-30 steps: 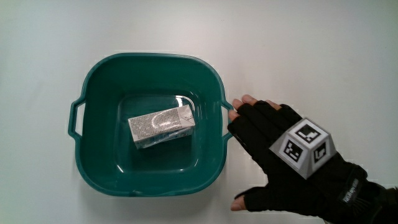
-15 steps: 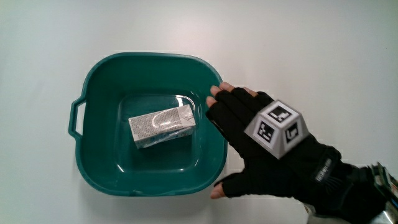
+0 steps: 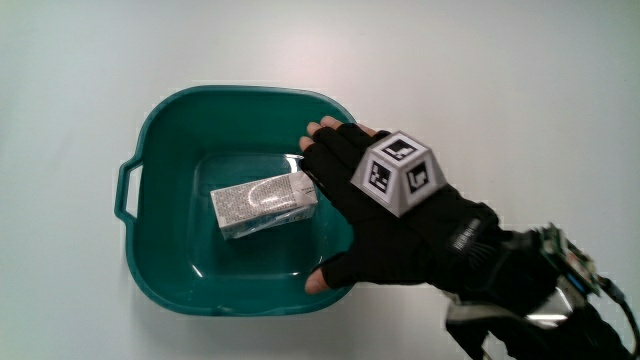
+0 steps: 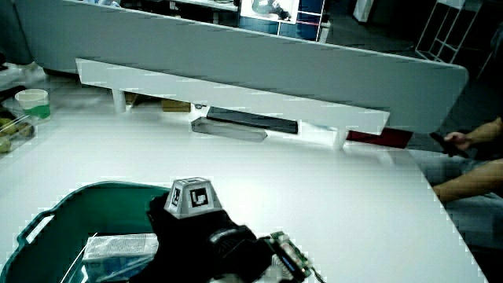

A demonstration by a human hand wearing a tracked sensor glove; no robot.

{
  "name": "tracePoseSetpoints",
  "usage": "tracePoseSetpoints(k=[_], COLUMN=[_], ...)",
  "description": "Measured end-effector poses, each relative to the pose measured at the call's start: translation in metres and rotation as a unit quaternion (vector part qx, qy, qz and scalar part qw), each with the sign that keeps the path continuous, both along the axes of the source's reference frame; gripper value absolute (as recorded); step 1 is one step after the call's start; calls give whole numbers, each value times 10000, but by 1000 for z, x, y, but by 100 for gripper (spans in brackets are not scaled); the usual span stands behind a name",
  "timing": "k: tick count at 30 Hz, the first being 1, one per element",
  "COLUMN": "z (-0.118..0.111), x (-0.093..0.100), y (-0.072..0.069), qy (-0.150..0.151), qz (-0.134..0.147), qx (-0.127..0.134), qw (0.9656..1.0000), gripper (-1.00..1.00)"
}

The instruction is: Pick milk from plate

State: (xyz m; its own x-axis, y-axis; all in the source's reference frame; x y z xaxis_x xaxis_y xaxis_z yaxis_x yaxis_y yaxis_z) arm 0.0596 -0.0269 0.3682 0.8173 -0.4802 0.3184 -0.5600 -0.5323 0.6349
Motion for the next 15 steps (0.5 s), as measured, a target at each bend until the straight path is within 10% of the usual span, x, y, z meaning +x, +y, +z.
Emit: tracePoseSetpoints(k=[15], z=[20], x=[-34], y=[-12], qy=[-136], qz=[-174], qx=[-611], qw=[9979], gripper=[0])
